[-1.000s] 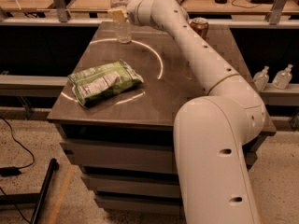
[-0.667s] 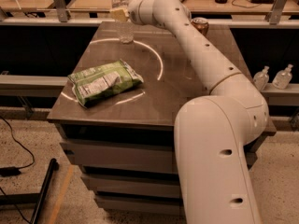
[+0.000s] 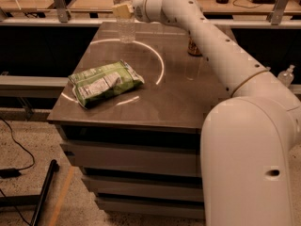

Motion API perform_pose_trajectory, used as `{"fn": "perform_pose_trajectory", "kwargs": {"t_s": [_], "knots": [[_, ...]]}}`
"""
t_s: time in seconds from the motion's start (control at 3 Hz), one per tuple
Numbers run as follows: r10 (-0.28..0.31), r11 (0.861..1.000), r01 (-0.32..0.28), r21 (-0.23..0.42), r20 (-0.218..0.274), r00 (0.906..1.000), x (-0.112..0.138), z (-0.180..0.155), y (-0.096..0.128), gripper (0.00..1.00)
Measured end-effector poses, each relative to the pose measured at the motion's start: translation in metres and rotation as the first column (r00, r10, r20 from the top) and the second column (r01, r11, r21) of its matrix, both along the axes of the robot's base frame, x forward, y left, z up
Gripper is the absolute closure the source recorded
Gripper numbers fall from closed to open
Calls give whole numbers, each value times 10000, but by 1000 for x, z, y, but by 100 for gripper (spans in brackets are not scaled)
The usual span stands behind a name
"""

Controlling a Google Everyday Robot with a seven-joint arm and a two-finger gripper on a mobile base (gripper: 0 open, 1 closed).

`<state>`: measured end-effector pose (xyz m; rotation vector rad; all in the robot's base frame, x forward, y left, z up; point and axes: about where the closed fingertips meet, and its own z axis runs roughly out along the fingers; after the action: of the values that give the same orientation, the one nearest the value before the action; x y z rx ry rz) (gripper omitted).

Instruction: Move water bottle near orange can

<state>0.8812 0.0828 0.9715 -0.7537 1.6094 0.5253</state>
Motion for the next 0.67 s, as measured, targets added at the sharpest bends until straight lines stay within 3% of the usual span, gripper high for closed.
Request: {"fn": "perform_pose_trajectory", "kwargs": {"t_s": [0.33, 0.67], "knots": [[580, 9983, -578, 59, -456, 9973, -30, -1, 6, 100], [965, 9942, -980, -452, -336, 9948, -31, 14, 2, 100]]}}
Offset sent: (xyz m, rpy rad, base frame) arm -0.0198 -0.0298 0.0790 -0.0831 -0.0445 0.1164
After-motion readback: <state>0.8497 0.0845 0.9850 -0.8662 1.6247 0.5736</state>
